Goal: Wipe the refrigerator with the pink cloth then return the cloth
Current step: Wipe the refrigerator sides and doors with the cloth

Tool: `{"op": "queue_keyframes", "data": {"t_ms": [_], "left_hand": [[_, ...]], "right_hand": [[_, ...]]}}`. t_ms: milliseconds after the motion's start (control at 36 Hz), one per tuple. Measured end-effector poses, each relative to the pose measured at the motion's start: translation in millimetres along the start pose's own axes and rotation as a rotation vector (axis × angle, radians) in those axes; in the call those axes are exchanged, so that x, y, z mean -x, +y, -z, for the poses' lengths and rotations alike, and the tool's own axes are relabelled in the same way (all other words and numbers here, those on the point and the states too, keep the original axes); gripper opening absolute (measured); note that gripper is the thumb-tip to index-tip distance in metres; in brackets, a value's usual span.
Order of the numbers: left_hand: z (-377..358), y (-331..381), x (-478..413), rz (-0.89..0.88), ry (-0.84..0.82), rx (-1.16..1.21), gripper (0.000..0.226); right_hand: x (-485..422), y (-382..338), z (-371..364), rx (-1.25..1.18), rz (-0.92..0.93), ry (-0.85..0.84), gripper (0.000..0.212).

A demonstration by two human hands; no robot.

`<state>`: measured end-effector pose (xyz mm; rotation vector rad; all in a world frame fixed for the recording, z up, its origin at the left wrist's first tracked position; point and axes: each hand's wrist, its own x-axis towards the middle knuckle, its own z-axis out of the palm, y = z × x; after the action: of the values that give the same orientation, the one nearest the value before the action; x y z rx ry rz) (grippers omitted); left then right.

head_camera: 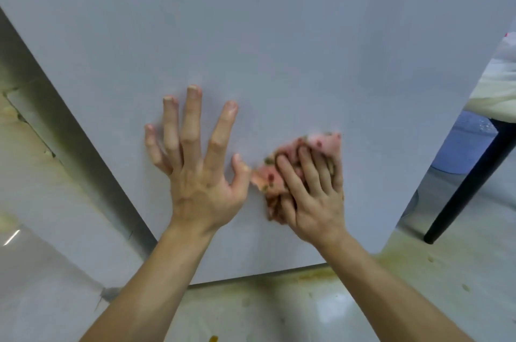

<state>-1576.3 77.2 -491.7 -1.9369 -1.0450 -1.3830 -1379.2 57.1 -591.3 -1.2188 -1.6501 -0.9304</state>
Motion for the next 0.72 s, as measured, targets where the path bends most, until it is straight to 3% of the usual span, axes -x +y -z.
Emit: {"op": "queue_keyframes", "data": {"t_ms": [111, 250, 306, 444, 528, 639, 722], "left_hand": [[-6.4, 12.6, -1.0, -0.014, -0.023, 0.006, 0.078], [-9.2, 16.2, 3.9, 0.001, -0.054, -0.006, 0.081], [-9.0, 16.6, 3.3, 0.0, -0.059, -0.013, 0.082], [-10.3, 21.5, 0.9, 0.016, -0.037, -0.032, 0.079], [-8.6, 27.1, -2.4, 0.001, -0.035, -0.031, 0.082], [-8.0, 35.2, -11.6, 0.003, -0.025, -0.008, 0.081], [-11.4, 40.1, -14.7, 0.006, -0.03, 0.003, 0.081]], "right_hand": [[39.0, 13.4, 0.9, 0.02, 0.046, -0.103, 0.062], [24.7, 17.8, 10.5, 0.061, 0.081, -0.148, 0.062], [-0.1, 17.9, 19.5, 0.038, 0.051, -0.101, 0.056], [-125.9, 23.2, 51.6, -0.073, -0.285, 0.138, 0.058], [-167.3, 29.6, 66.6, -0.076, -0.349, 0.223, 0.055], [-138.3, 34.5, 56.6, -0.036, -0.315, 0.269, 0.051], [-62.4, 37.3, 35.2, -0.043, -0.245, 0.171, 0.056]]}}
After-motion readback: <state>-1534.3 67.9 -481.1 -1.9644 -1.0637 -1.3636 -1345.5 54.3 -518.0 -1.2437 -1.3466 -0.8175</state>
